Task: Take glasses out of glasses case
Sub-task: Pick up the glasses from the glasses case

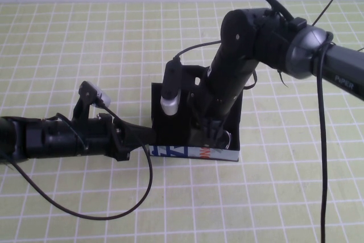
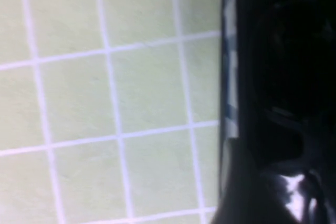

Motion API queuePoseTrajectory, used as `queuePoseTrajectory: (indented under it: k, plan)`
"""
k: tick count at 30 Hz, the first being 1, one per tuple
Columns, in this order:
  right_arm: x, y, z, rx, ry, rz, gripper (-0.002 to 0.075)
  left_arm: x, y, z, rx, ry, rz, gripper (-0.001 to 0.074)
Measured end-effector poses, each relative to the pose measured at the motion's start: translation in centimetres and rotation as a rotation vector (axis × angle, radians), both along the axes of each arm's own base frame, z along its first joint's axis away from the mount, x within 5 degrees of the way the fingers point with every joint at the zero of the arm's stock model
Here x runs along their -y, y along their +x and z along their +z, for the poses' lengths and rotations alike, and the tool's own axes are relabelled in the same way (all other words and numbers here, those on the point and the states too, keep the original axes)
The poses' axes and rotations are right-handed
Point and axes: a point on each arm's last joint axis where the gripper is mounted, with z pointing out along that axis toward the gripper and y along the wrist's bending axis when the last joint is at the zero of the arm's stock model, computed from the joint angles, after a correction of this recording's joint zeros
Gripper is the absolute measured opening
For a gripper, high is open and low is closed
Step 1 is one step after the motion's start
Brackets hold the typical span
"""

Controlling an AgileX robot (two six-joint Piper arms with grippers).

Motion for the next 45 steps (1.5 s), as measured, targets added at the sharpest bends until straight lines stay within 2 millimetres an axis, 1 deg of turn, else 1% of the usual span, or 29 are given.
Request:
queuePoseTrajectory:
  k: [10, 18, 23, 25, 26, 27, 29, 31, 34, 36, 40, 45]
  plan:
    - [-0.2, 0.9, -1.2, 0.053, -0.009, -0.011, 0.03, 0.0, 0.0, 0.0, 0.001, 0.0, -0.001, -0.0004]
    - [-0.3, 1.3, -3.1, 0.037, -0.043, -0.005, 0.03, 0.0, 0.0, 0.0, -0.003, -0.001, 0.0, -0.0004]
    - [-0.4, 1.4, -3.4, 0.034, -0.048, -0.001, 0.0298, 0.0, 0.0, 0.0, -0.004, -0.001, 0.001, -0.0004]
    - [-0.3, 1.4, -3.6, 0.034, -0.054, 0.002, 0.0271, 0.0, 0.0, 0.0, -0.004, -0.001, 0.001, -0.0004]
    - [-0.3, 1.4, -3.6, 0.035, -0.053, 0.002, 0.0241, 0.0, 0.0, 0.0, -0.004, -0.001, 0.001, -0.0004]
    - [-0.4, 1.4, -3.6, 0.035, -0.053, 0.003, 0.0207, 0.0, 0.0, 0.0, -0.004, -0.001, 0.001, -0.0004]
    - [-0.4, 1.3, -3.6, 0.028, -0.055, 0.005, 0.0102, 0.0, 0.0, 0.0, -0.004, -0.001, 0.001, -0.0004]
    - [-0.4, 1.1, -3.0, 0.027, -0.047, -0.001, 0.0059, 0.0, 0.0, 0.1, -0.002, -0.001, 0.001, -0.0004]
    - [-0.3, 1.0, -2.1, 0.038, -0.043, -0.03, 0.0059, -0.1, 0.0, 0.7, 0.007, 0.017, 0.003, -0.0004]
    - [-0.1, 0.9, -1.1, 0.05, -0.034, -0.057, 0.0059, -0.1, -0.1, 1.8, 0.025, 0.022, 0.012, -0.0004]
    - [0.5, 0.0, 2.4, 0.068, 0.003, -0.141, 0.0059, -0.2, -0.5, 4.9, 0.074, 0.012, 0.028, -0.0004]
    - [2.1, -1.9, 7.5, 0.077, 0.044, -0.283, 0.0059, -0.5, -1.6, 8.4, 0.12, 0.038, 0.047, -0.0004]
